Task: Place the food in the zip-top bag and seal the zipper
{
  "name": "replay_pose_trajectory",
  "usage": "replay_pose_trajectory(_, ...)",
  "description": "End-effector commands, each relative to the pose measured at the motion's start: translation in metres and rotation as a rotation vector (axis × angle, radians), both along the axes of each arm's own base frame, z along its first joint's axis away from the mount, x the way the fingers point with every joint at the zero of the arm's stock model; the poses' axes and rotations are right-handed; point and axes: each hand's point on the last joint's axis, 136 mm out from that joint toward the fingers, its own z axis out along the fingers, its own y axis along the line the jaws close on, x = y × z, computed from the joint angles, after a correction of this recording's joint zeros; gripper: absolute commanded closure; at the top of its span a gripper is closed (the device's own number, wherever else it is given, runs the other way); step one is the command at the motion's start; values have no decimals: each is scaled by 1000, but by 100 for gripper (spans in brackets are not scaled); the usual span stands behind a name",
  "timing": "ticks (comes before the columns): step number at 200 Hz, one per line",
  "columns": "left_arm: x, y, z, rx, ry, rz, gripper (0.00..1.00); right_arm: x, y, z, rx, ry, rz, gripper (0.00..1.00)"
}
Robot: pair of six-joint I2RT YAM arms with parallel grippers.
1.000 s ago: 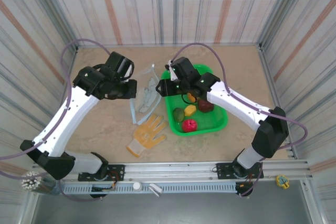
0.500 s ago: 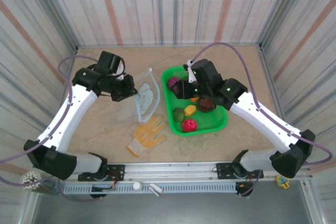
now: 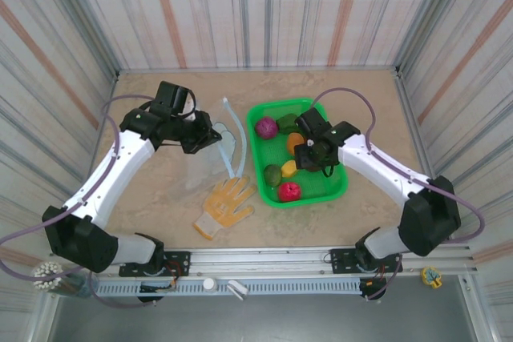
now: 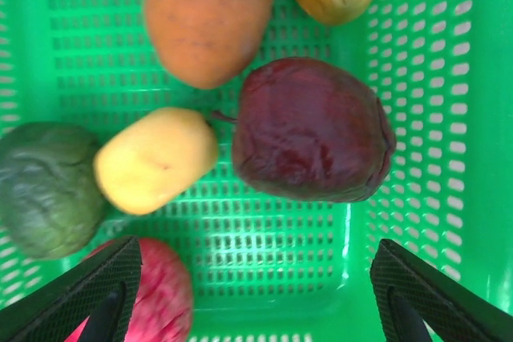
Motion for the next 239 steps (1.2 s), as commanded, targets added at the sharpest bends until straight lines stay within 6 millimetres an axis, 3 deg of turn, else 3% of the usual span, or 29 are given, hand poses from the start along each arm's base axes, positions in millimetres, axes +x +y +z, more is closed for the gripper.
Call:
replay_pose_trajectory(1,-1,2,-3,-14,-13,-8,100,11,-8,-18,-75,23,28,19)
replay_pose_trajectory(68,-6,5,-8,7,-28,-48,100,36,-14,-61,-163,82,31,14)
replay_pose_trajectory(108,-9,4,-9,6,-32,-71,100,39,-10,-68,-146,75,21,24)
replay_pose_trajectory(141,-12,6,-7,11,-50,-81,100,37,-10,-39,-92,-10,12,36)
replay_pose_trajectory(196,-18,4,5,4,-103,-139,100,22,-6,16,39,-96,14,41)
replay_pose_trajectory(210,-18,1,9,-24,-140,-148,100,14,7,37,125,-126,53,40)
replay_pose_trajectory(239,-22,-13,22,-111,-187,-214,100,-3,43,102,341,-228,166,41)
